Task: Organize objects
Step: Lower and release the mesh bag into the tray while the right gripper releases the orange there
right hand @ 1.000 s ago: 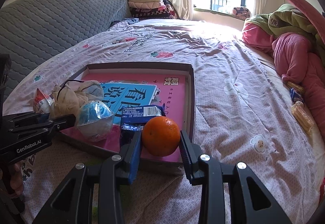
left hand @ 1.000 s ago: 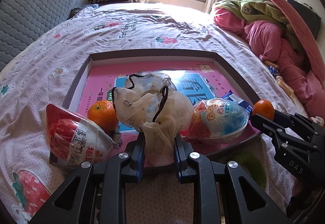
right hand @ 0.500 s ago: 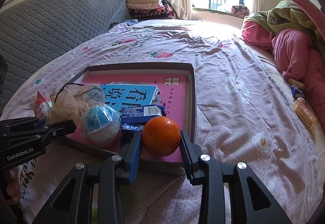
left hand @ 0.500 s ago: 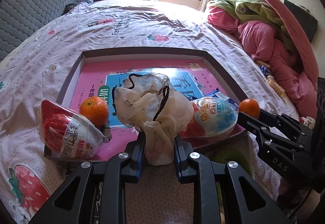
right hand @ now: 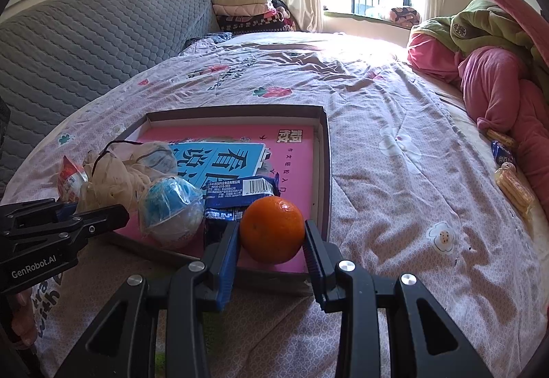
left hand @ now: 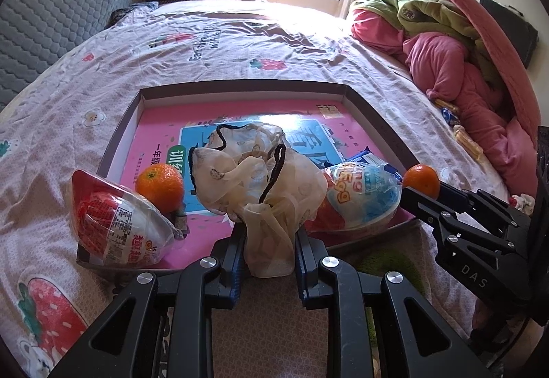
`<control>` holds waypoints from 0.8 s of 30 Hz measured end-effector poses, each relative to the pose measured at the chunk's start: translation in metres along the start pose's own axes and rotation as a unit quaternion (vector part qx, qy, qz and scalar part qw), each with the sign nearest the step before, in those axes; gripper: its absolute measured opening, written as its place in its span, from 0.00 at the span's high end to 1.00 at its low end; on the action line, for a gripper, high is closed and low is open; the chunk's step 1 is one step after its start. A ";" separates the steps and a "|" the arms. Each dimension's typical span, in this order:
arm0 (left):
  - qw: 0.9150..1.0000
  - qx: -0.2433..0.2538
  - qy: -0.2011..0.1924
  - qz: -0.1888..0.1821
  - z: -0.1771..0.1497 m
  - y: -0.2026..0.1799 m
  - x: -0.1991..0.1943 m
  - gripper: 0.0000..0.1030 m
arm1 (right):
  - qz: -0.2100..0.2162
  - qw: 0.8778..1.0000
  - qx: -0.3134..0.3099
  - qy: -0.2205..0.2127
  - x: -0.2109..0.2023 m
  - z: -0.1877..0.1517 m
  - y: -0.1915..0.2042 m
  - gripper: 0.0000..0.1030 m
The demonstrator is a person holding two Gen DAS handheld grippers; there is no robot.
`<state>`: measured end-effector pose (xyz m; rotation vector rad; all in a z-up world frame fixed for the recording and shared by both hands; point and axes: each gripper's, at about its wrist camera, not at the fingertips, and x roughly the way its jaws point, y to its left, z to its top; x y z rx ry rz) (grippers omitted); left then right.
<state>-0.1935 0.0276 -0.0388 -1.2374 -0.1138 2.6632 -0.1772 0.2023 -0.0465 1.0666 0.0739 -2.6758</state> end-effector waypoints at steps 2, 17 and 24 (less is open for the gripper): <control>1.000 0.000 0.001 0.003 0.000 0.000 -0.001 0.75 | 0.001 1.000 0.001 0.000 0.000 0.000 0.000 0.64; 1.000 0.003 0.007 0.020 0.000 0.003 -0.009 0.66 | 0.003 1.000 0.004 0.004 -0.002 0.000 -0.001 0.64; 1.000 0.006 0.009 0.023 0.000 0.003 -0.014 0.53 | 0.002 1.000 0.009 0.002 -0.006 0.001 -0.003 0.63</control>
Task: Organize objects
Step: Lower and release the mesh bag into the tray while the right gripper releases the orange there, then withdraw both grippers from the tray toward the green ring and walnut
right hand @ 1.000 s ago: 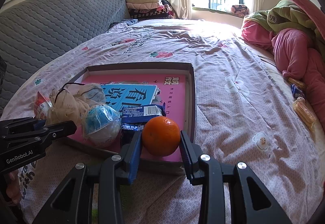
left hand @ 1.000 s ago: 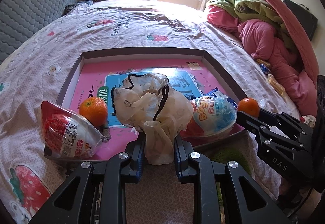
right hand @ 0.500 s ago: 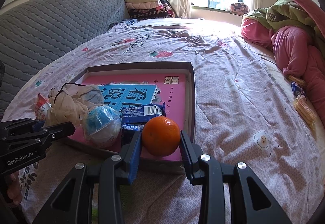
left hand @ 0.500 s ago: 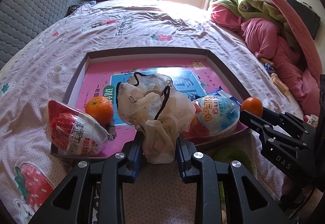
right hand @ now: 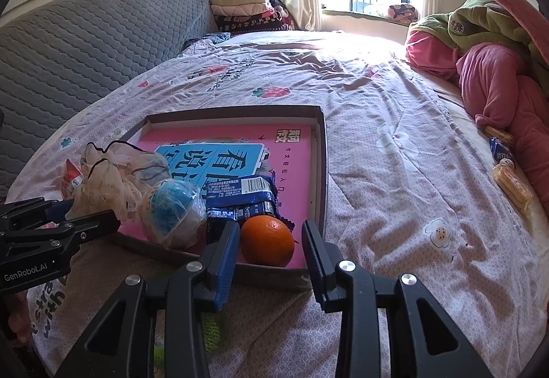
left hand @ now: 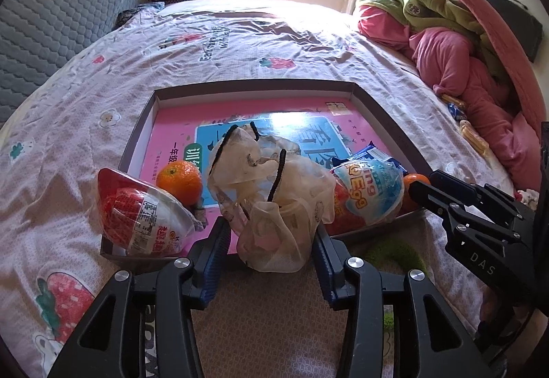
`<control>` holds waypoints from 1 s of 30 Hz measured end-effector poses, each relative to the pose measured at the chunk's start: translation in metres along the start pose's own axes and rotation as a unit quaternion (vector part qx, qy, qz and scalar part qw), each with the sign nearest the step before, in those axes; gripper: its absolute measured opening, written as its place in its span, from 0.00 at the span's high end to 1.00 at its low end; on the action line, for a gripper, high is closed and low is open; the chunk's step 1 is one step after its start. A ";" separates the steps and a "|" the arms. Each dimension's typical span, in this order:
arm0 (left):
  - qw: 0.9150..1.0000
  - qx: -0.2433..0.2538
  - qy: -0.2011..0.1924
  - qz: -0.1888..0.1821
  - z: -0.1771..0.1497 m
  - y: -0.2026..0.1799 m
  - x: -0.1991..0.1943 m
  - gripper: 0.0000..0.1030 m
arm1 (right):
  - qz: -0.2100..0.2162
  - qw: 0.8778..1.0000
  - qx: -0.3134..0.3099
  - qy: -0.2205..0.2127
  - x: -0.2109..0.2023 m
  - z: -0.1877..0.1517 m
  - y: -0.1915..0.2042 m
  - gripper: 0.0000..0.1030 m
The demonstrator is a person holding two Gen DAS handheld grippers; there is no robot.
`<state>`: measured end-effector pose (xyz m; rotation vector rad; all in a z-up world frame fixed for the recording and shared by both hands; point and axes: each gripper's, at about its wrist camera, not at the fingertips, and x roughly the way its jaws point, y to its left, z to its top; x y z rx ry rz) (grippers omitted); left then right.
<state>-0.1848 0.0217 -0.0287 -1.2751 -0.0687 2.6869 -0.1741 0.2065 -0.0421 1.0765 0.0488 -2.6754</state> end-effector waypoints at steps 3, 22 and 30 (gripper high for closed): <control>1.000 0.001 -0.002 0.004 0.000 -0.001 -0.002 0.49 | 0.001 1.000 0.003 -0.005 -0.002 0.001 -0.001 0.60; 0.999 -0.018 -0.032 0.028 0.017 0.017 -0.024 0.31 | 0.005 1.000 0.011 -0.024 -0.017 0.004 -0.003 0.54; 0.998 -0.030 -0.053 0.033 0.029 0.025 -0.042 0.31 | 0.009 0.999 0.011 -0.031 -0.022 0.005 -0.001 0.54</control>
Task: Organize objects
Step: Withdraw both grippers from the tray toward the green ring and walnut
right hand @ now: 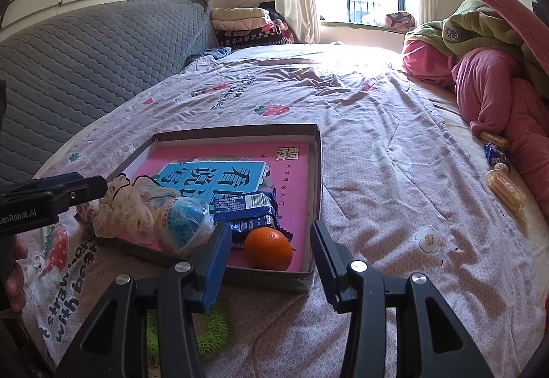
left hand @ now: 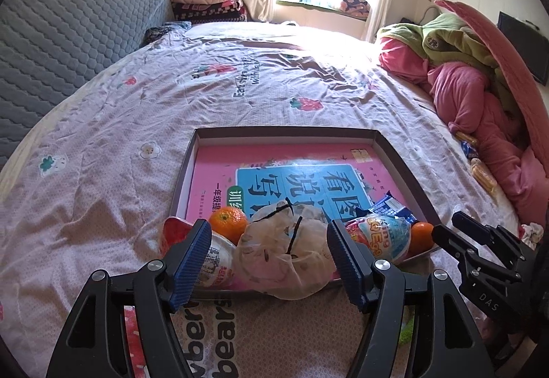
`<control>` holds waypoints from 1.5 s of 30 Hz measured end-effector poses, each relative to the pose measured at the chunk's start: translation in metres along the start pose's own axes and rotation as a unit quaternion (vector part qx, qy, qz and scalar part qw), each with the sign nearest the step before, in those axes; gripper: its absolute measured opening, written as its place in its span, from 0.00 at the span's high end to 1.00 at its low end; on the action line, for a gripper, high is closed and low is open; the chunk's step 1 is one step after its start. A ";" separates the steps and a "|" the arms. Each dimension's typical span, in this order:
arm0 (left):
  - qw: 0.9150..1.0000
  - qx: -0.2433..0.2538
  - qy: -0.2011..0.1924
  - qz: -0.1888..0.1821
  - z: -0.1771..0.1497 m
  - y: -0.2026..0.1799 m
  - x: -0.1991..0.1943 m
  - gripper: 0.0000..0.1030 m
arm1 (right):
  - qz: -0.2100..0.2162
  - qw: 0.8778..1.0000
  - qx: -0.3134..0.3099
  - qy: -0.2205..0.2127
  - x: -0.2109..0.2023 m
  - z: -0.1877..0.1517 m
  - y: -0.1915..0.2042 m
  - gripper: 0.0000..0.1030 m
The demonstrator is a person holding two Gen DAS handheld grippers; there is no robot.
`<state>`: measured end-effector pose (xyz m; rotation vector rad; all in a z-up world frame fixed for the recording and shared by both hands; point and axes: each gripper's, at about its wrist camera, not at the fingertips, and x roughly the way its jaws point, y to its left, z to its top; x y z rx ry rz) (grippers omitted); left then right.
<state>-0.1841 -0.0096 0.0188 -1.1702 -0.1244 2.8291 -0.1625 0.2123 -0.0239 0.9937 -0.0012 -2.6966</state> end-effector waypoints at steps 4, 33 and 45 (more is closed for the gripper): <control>1.000 -0.005 -0.005 -0.001 -0.001 0.001 -0.011 0.31 | 0.005 1.000 -0.002 -0.007 -0.006 0.000 0.002 0.53; 1.000 0.013 -0.013 -0.023 -0.046 -0.027 -0.066 0.30 | 0.030 0.998 -0.022 -0.042 -0.052 -0.008 0.014 0.43; 0.999 0.030 0.011 -0.028 -0.072 -0.042 -0.061 0.30 | 0.029 0.999 -0.025 -0.021 -0.046 -0.018 0.017 0.43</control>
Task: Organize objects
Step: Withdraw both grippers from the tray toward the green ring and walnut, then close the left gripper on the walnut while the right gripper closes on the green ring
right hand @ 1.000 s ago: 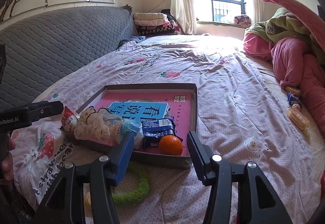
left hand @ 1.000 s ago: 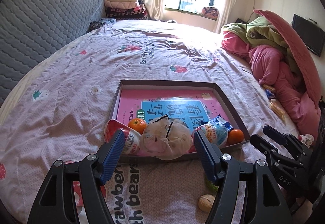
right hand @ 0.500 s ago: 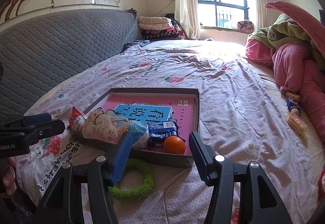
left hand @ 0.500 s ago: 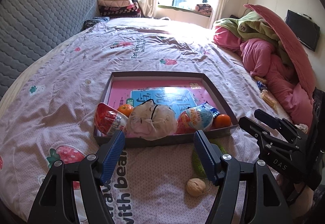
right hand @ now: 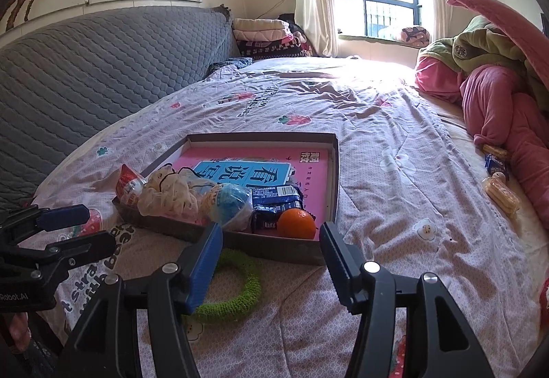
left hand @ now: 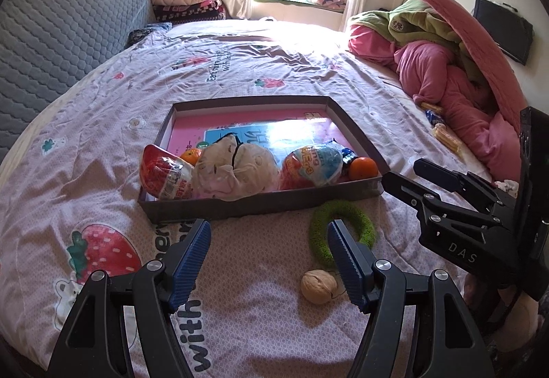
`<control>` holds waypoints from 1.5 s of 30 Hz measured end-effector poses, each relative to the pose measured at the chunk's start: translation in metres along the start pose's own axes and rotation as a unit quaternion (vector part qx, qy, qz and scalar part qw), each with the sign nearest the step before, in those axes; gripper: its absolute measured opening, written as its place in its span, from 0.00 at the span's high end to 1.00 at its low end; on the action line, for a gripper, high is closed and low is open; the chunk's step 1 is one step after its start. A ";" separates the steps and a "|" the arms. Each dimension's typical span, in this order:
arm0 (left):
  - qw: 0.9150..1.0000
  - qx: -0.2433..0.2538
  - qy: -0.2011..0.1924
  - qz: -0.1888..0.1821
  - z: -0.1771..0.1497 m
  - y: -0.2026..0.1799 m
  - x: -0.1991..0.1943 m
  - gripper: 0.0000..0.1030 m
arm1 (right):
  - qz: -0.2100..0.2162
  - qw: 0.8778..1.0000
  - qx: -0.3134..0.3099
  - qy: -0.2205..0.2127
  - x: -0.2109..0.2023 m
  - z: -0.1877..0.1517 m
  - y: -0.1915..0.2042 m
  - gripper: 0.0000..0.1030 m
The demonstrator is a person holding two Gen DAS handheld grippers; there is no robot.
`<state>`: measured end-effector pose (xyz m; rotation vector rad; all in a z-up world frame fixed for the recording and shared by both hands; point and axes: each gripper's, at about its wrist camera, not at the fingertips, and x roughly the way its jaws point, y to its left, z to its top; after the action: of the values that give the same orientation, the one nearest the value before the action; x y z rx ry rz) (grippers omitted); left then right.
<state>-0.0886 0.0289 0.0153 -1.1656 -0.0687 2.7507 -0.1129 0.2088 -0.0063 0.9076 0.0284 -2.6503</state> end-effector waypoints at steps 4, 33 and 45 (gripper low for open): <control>1.000 0.006 0.006 0.003 -0.006 -0.003 0.002 0.30 | 0.001 1.000 -0.003 0.008 0.002 -0.003 0.002 0.43; 0.995 0.056 0.081 -0.018 -0.053 -0.039 0.061 0.30 | 0.009 0.998 -0.019 0.064 0.027 -0.021 0.012 0.43; 0.996 0.054 0.068 -0.016 -0.054 -0.034 0.075 0.40 | 0.008 0.995 -0.002 0.101 0.055 -0.030 0.008 0.54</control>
<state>-0.0967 0.0739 -0.0722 -1.3051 0.0748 2.6049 -0.1332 0.1879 -0.0623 1.1656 0.0747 -2.5317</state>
